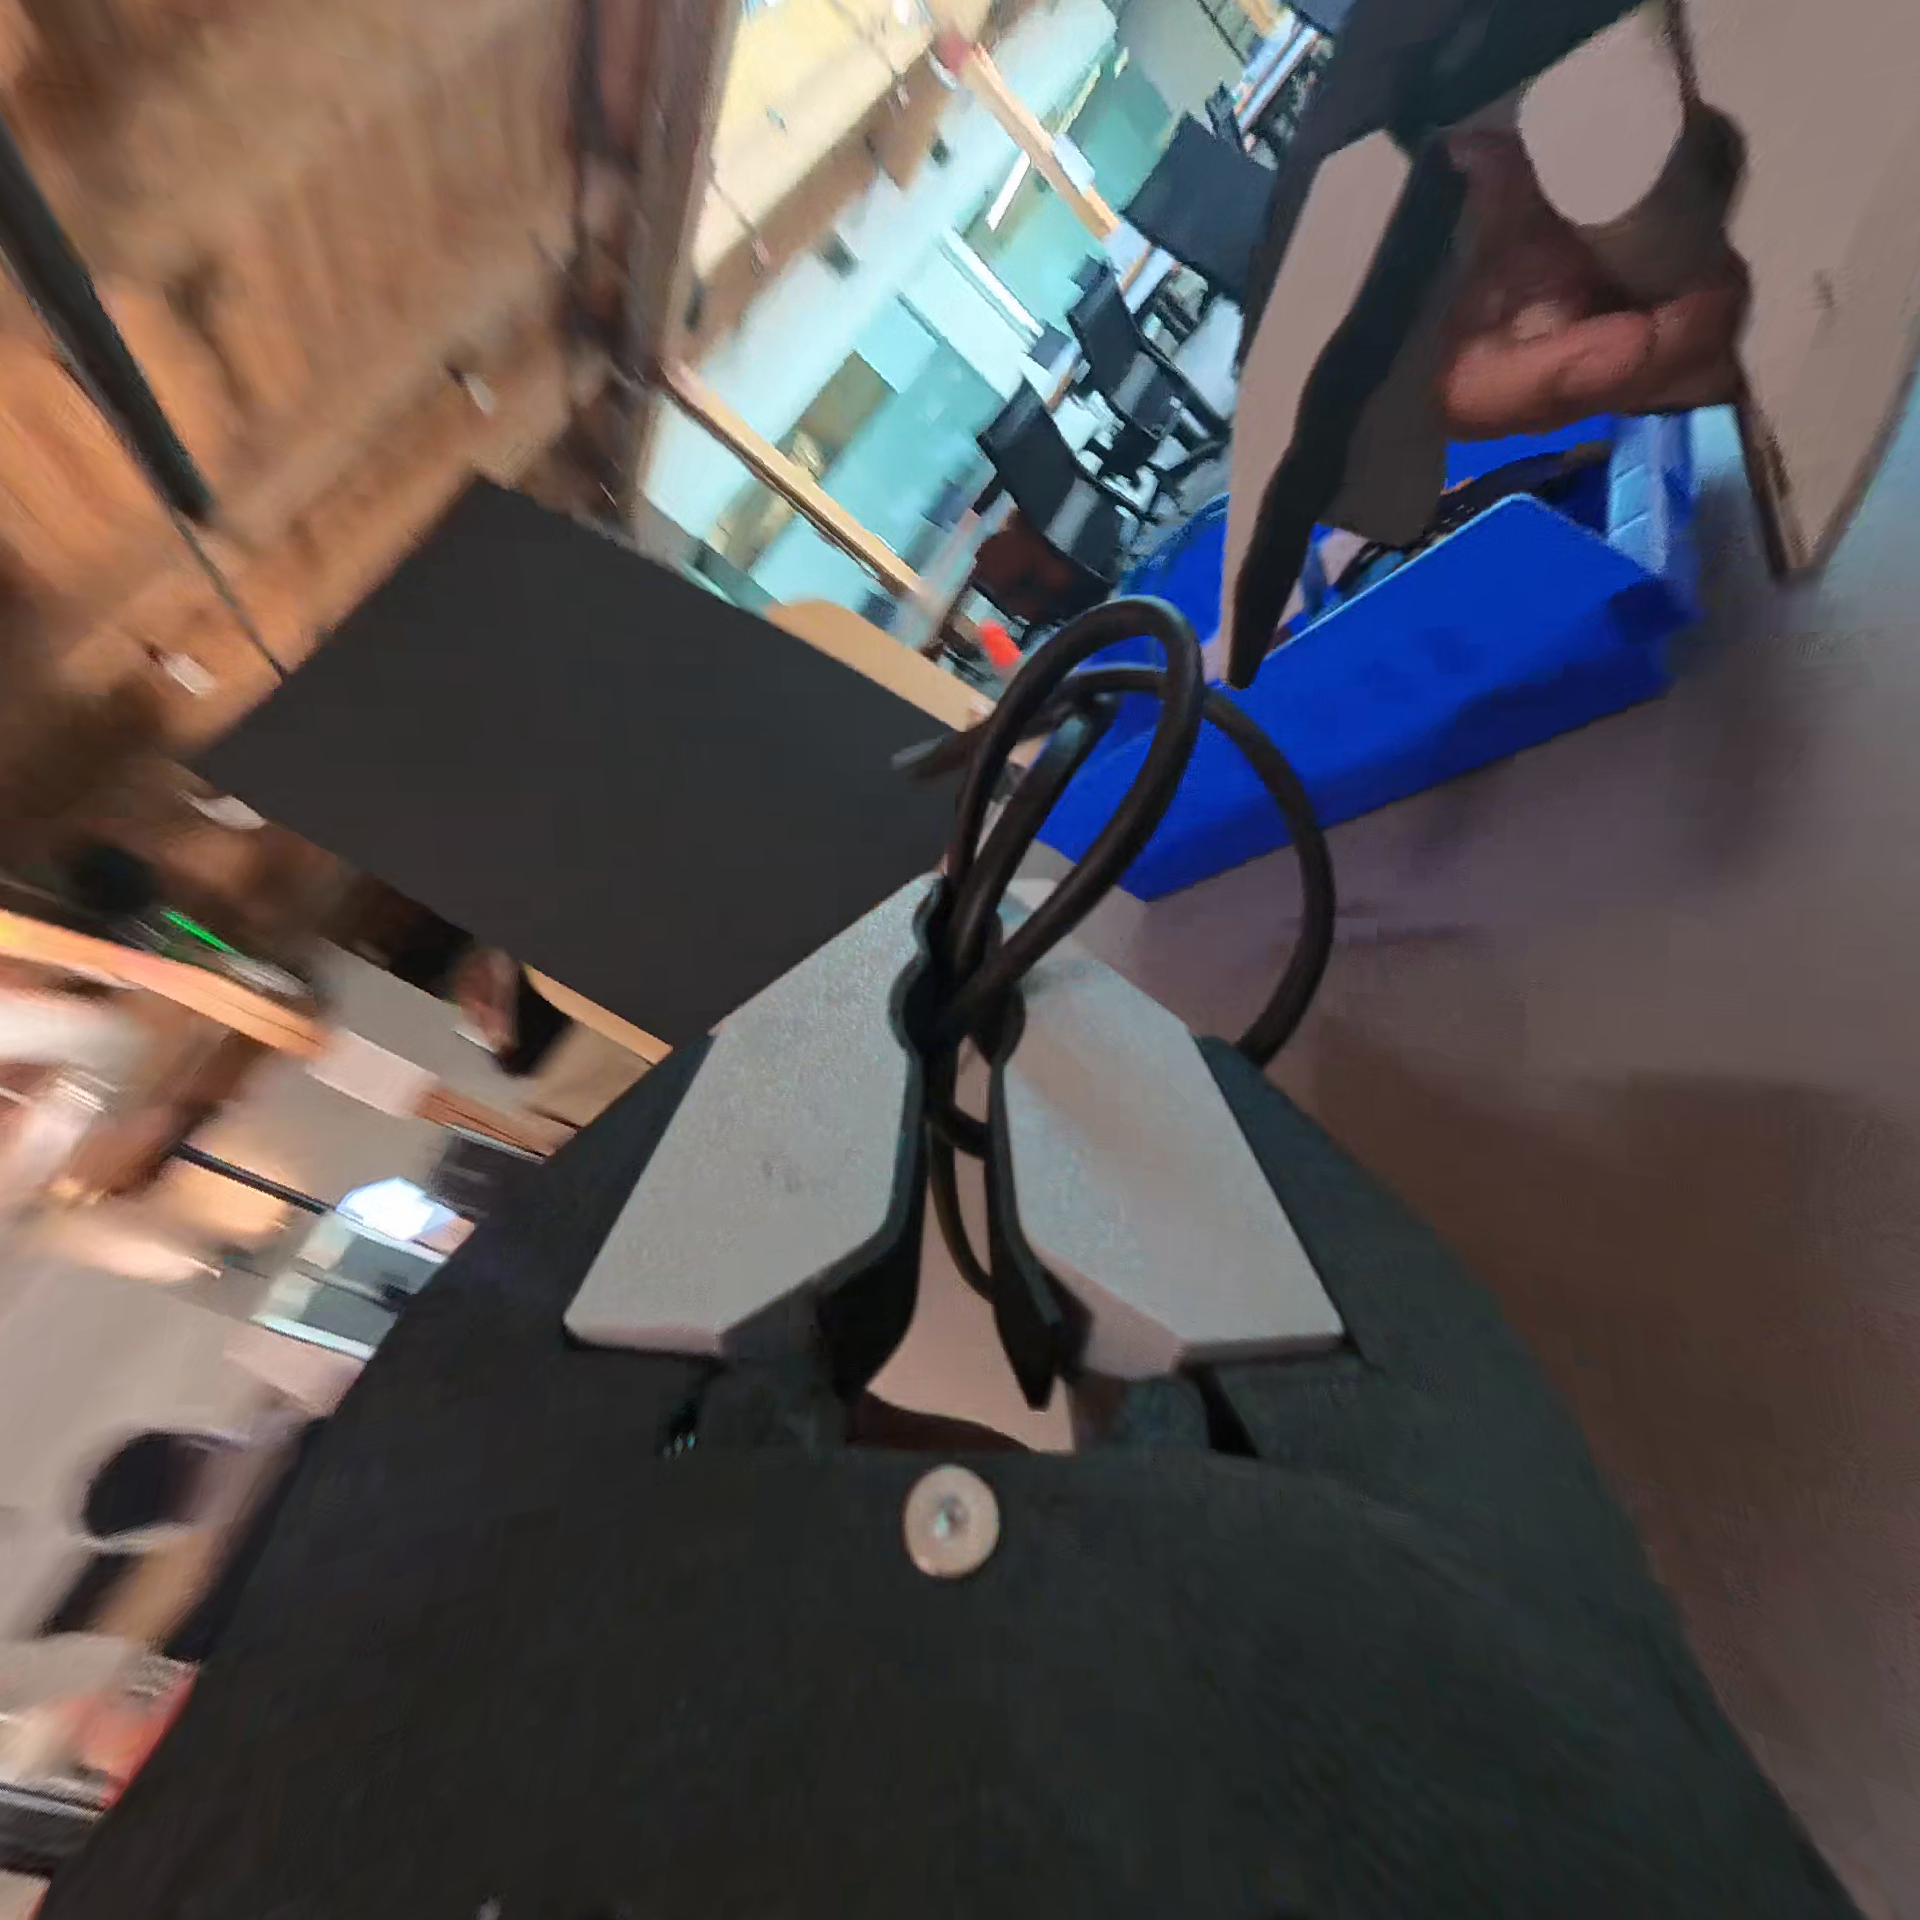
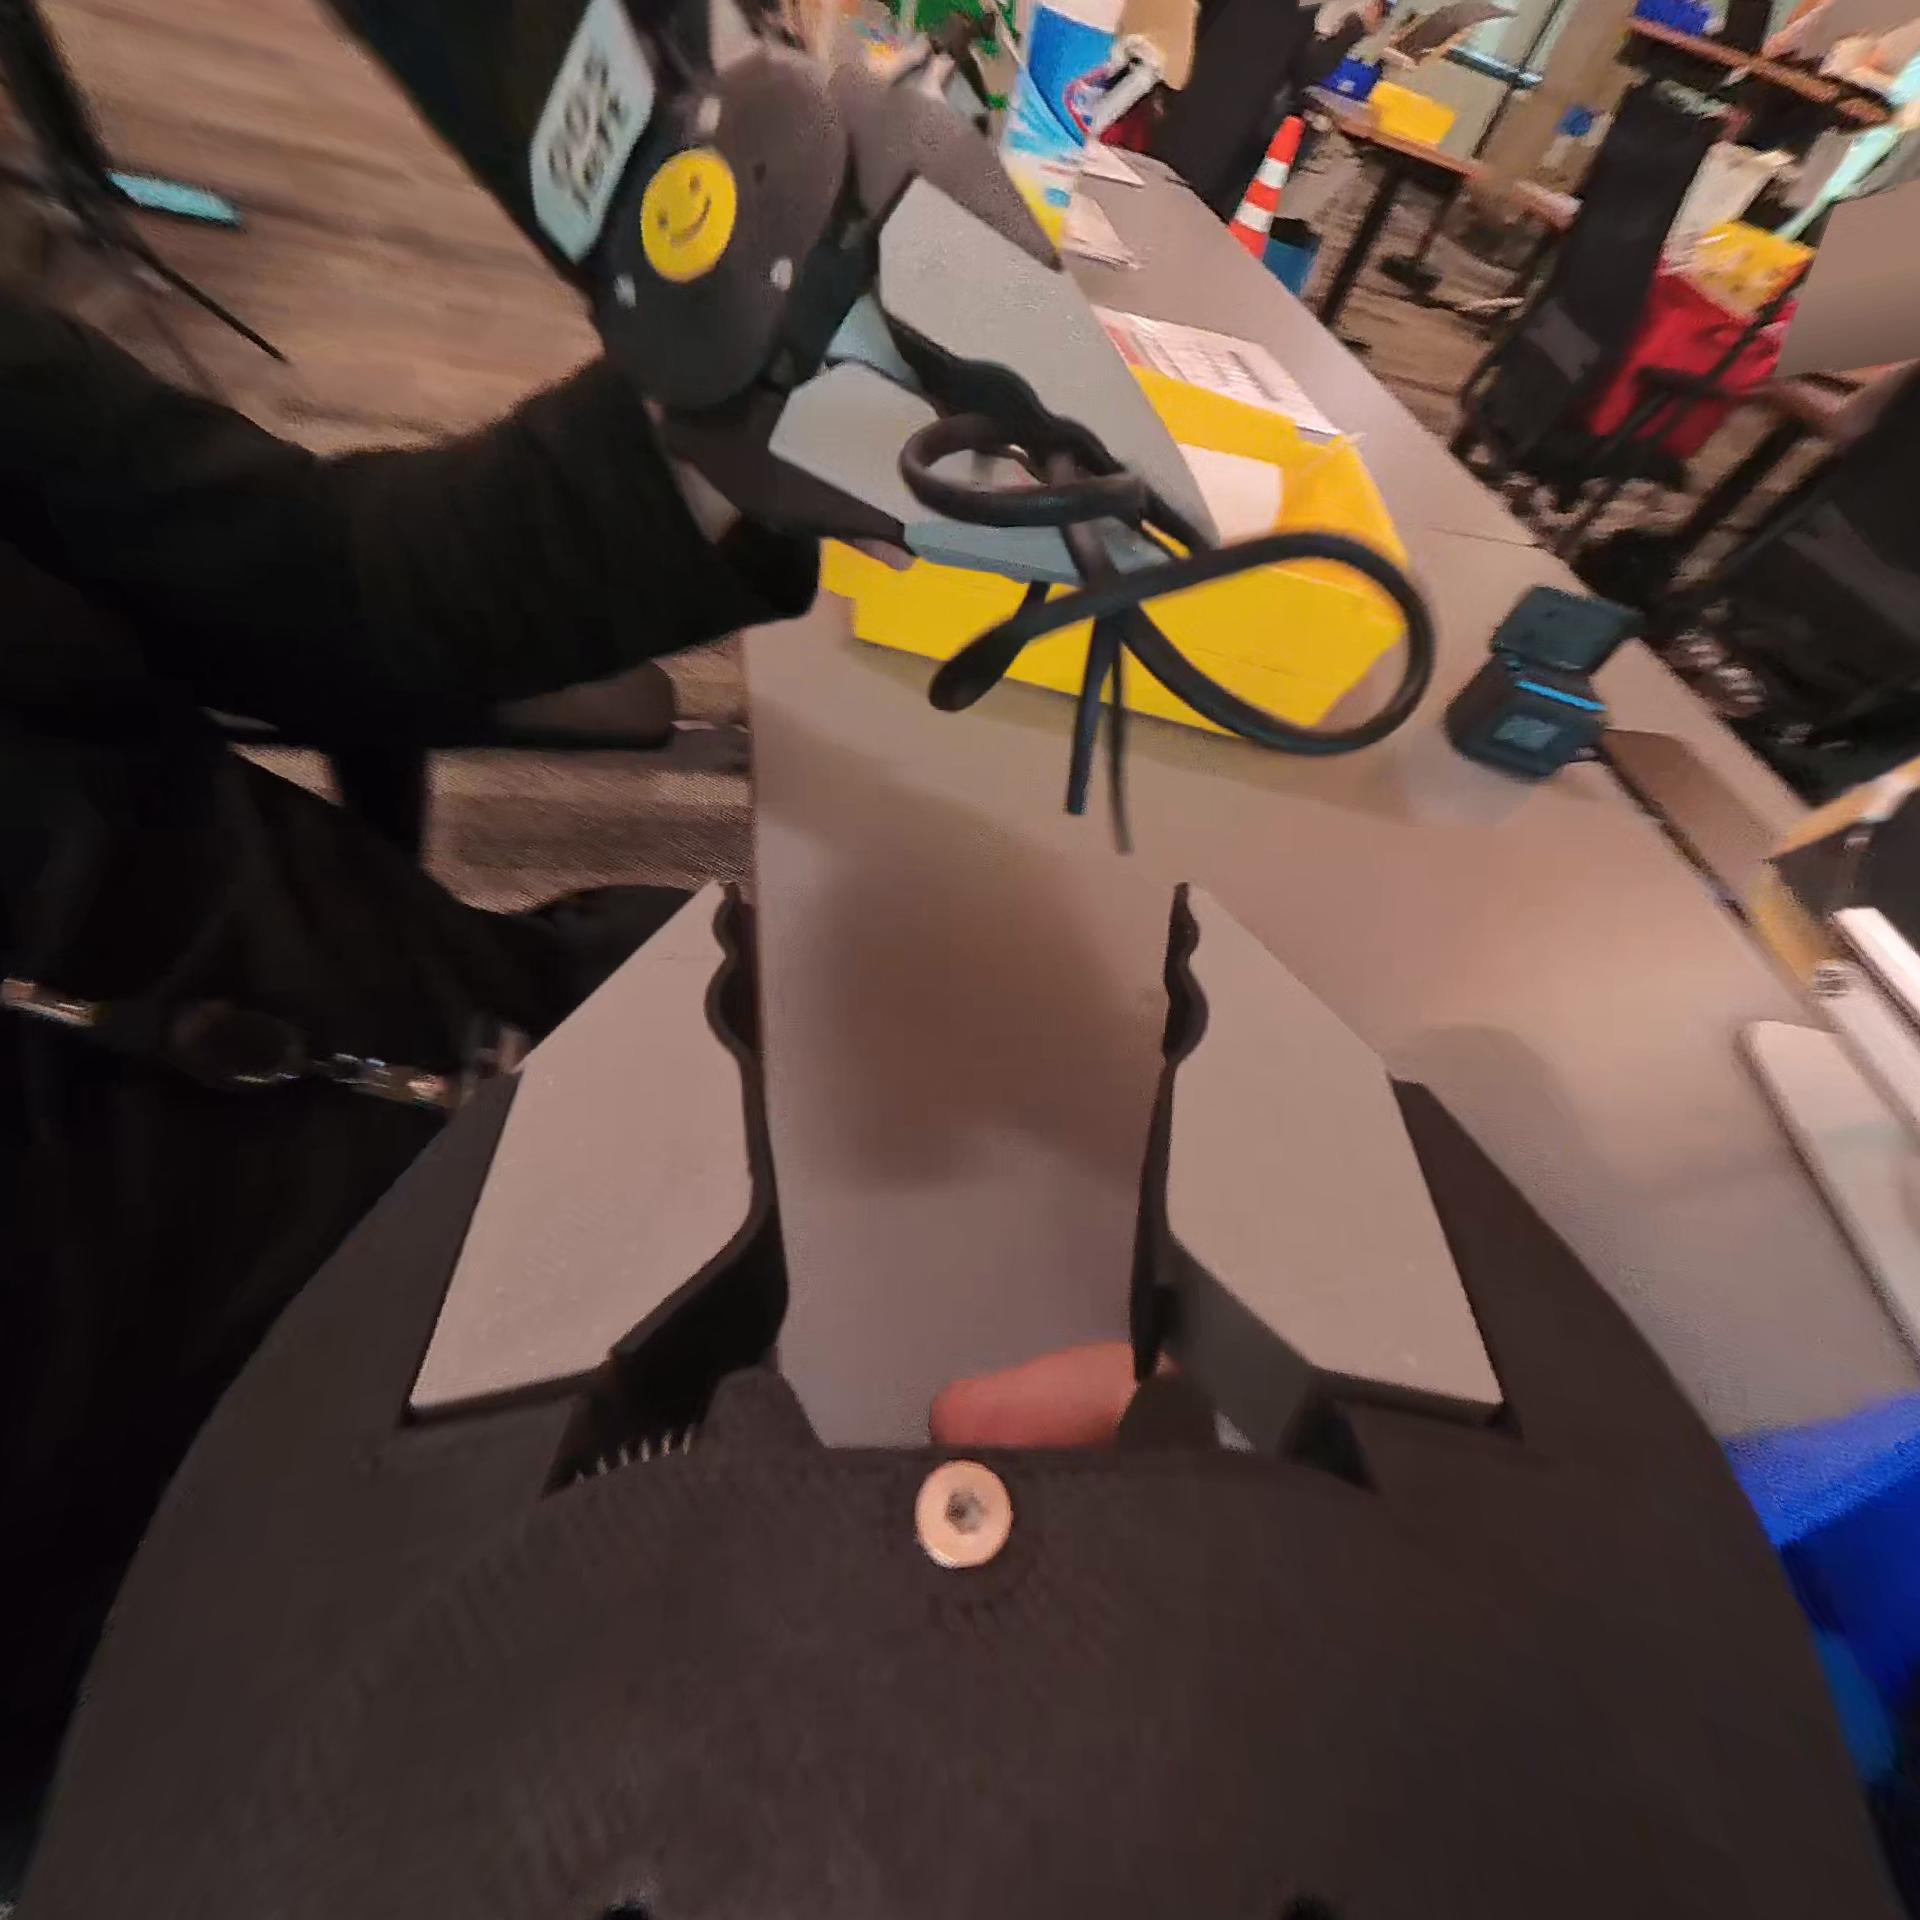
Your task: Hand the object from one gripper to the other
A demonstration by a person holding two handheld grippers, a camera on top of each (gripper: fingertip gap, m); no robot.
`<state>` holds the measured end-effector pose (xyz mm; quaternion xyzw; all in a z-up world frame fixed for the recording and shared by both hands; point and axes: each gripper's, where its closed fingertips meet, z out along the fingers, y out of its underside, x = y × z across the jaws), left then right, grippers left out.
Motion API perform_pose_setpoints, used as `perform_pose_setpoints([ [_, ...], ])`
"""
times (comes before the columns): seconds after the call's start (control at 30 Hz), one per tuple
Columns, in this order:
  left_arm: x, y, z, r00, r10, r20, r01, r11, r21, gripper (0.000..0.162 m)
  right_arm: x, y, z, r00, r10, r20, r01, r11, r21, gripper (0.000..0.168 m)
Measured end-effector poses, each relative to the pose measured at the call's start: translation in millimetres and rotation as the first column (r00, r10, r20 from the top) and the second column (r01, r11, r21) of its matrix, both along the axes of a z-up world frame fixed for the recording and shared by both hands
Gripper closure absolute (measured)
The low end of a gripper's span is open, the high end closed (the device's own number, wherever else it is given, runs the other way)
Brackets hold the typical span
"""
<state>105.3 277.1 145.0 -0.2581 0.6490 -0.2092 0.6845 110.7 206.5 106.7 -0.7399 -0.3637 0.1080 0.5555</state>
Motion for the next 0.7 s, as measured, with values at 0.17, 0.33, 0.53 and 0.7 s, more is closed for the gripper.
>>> perform_pose_setpoints([
  [0.17, -8, -14, 5, 0.986, 0.001, 0.167, -0.092, 0.835, 0.543, 0.161, -3, 5, 17, 0.949, 0.016, -0.314, -0.055, 0.992, -0.115, 0.077],
  [0.33, 4, -13, -4, 0.977, 0.042, 0.21, -0.179, 0.697, 0.694, 0.161, -15, 24, 8, 0.861, -0.035, -0.507, -0.141, 0.942, -0.305, 0.051],
  [0.53, 14, -29, -17, 0.982, 0.013, 0.189, -0.153, 0.645, 0.749, 0.161, -52, 29, -26, 0.84, 0.027, -0.541, -0.323, 0.827, -0.46, 0.111],
  [0.7, 15, -18, -22, 0.982, 0.055, 0.183, -0.175, 0.643, 0.745, 0.157, -56, 31, -32, 0.878, 0.081, -0.471, -0.315, 0.839, -0.443, 0.166],
])
